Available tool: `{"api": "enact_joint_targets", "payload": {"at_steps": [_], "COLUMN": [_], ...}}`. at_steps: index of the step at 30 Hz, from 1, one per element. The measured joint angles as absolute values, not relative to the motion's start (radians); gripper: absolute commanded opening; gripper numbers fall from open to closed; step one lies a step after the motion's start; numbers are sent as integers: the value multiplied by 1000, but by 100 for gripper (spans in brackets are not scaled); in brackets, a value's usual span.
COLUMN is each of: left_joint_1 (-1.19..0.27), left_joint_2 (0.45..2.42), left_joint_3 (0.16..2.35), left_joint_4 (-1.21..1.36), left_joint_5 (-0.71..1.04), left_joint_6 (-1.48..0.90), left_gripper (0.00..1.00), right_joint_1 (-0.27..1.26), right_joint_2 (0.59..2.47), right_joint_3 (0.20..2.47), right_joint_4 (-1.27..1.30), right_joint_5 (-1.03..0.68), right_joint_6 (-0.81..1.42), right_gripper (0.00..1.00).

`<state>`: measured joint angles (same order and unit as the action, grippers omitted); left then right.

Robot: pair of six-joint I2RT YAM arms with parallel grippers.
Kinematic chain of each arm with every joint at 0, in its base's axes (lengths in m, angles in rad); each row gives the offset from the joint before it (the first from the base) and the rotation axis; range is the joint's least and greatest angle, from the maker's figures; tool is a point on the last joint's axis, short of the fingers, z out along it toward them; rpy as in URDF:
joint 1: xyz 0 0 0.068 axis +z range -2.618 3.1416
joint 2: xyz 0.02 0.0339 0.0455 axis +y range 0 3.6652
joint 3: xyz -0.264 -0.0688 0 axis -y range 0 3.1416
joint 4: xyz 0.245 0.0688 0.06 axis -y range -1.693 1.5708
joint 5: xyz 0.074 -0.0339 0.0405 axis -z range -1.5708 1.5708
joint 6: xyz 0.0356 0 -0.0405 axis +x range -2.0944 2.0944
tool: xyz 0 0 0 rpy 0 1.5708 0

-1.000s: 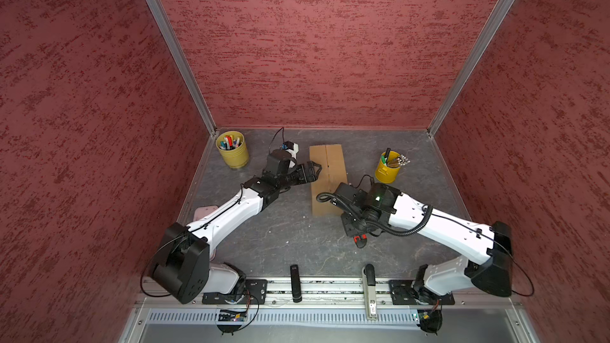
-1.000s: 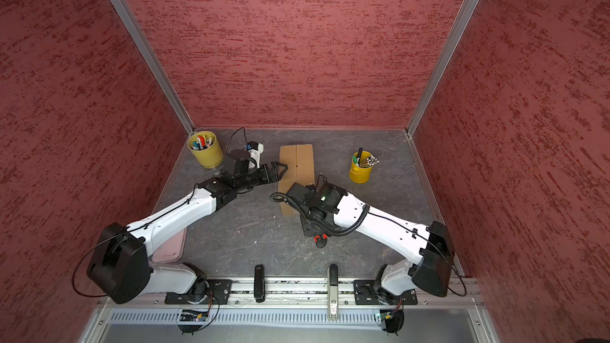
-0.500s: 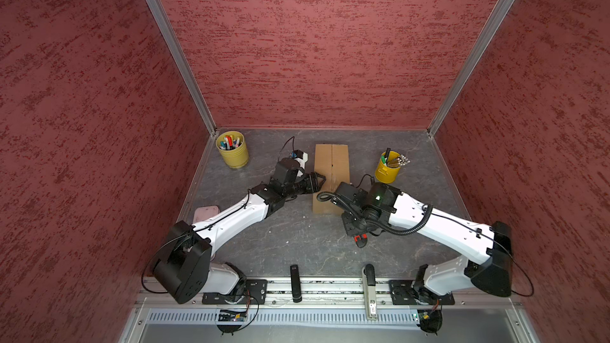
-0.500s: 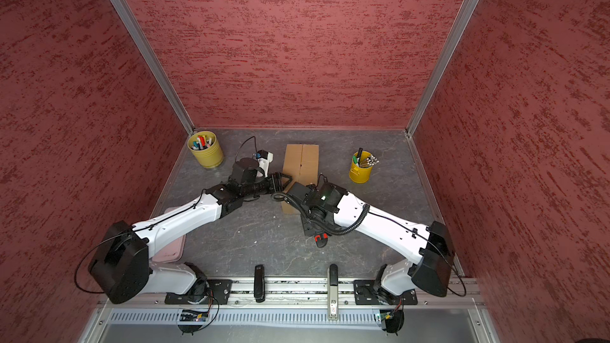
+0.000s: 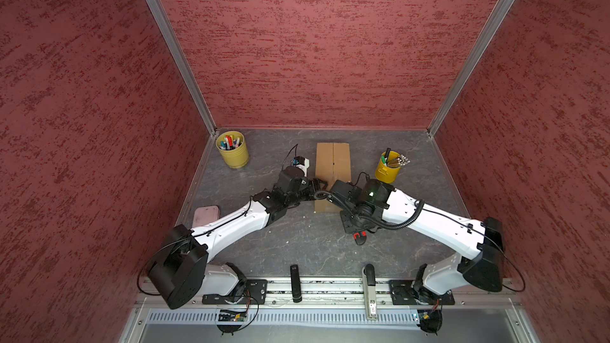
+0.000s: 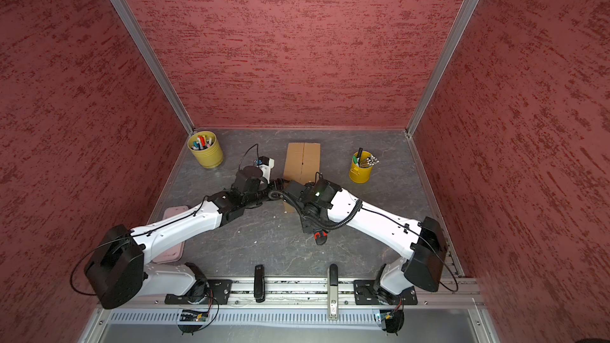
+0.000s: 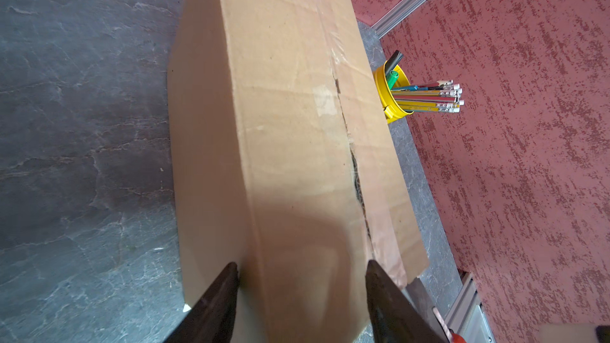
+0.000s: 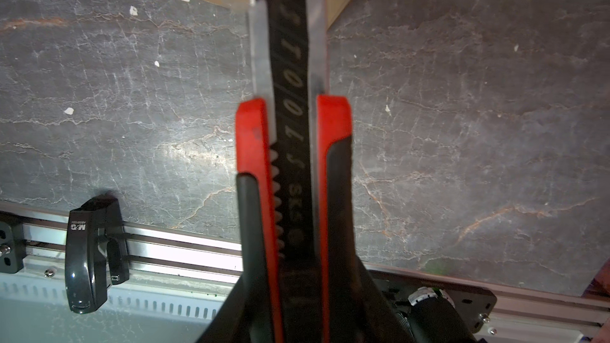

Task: Unpack the express box

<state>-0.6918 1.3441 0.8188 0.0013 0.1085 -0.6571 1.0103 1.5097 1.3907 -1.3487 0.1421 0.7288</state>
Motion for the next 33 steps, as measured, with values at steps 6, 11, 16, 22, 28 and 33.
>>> {"api": "enact_joint_targets", "payload": {"at_steps": [6, 11, 16, 22, 28, 33], "left_joint_1": [-711, -713, -713, -713, -713, -719], "left_joint_2": [1344, 1344, 1344, 1344, 1349, 1364], "left_joint_3": [814, 814, 814, 814, 814, 816], "left_joint_4": [6, 9, 9, 10, 19, 23], "left_joint_5": [99, 99, 98, 97, 96, 89], "left_joint_6": [-666, -667, -669, -669, -669, -669], "left_gripper": [61, 61, 61, 61, 61, 61], "right_joint_1": [1010, 1010, 1009, 998, 988, 982], "right_joint_2": [1510, 1515, 1518, 1517, 1515, 1514], "right_joint_3": [1401, 1401, 1400, 1377, 1368, 1365], "right_joint_4": [-1362, -1359, -1346, -1311, -1275, -1258], "right_joint_5": [175, 200, 212, 215, 214, 214], "right_joint_6": [746, 756, 756, 756, 756, 755], "right_gripper": [1, 1, 1, 1, 1, 1]}}
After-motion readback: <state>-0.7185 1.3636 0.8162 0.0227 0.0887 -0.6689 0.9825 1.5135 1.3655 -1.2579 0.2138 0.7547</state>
